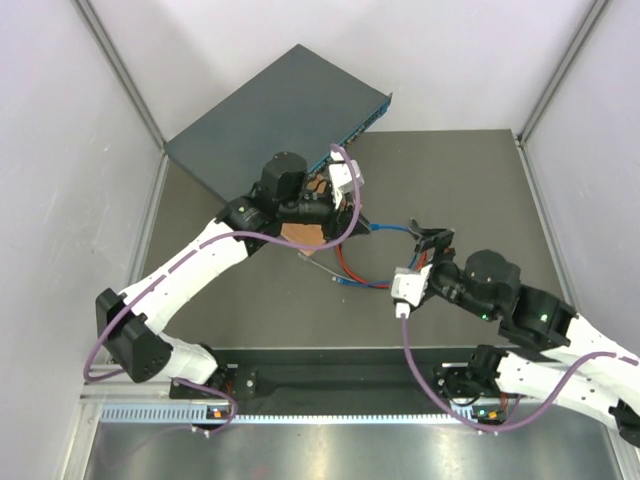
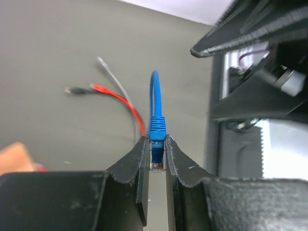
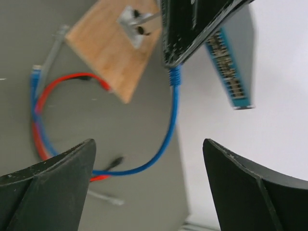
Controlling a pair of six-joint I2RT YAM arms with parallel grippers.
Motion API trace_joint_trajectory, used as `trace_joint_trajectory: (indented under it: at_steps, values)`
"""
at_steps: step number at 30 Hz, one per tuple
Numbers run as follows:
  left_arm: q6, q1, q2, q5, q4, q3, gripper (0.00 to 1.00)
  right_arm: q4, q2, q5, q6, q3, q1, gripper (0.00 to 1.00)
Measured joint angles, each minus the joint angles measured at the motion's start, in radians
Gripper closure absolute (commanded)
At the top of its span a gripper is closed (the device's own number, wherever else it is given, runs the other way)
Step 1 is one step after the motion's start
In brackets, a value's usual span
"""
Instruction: Insert the plug into the switch port
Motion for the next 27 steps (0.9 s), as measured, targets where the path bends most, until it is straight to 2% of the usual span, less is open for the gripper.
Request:
trace_joint_trajectory:
  at_steps: [2,3,10,13,17,21,22,23,27]
  values:
    - [0.077,0.0,-0.016,0.005,0.0,-0.009,1.0,-0.103,0.02,-0.055,0.077,0.074,-0.029,0.06]
    - [0.118,0.0,-0.026,0.011,0.0,-0.016,1.0,-0.15,0.039,-0.099,0.118,0.121,-0.054,0.0]
    - [0.336,0.0,-0.082,0.08,0.004,-0.101,1.0,-0.4,0.239,-0.455,0.296,0.437,-0.375,0.0]
    - [0.383,0.0,-0.109,0.105,0.005,-0.148,1.0,-0.476,0.343,-0.584,0.339,0.532,-0.444,0.0]
    - [0.412,0.0,-0.126,0.123,0.005,-0.164,1.0,-0.533,0.444,-0.673,0.411,0.549,-0.451,0.0]
    - [0.414,0.0,-0.134,0.135,0.004,-0.164,1.0,-0.523,0.431,-0.701,0.418,0.525,-0.45,0.01]
    - [0.414,0.0,-0.135,0.136,0.005,-0.164,1.0,-0.498,0.403,-0.705,0.417,0.5,-0.45,0.04]
    - [0.413,0.0,-0.136,0.138,0.004,-0.164,1.0,-0.467,0.368,-0.708,0.413,0.468,-0.45,0.13]
    - [0.411,0.0,-0.136,0.15,0.004,-0.164,1.0,-0.375,0.264,-0.737,0.401,0.378,-0.45,0.25]
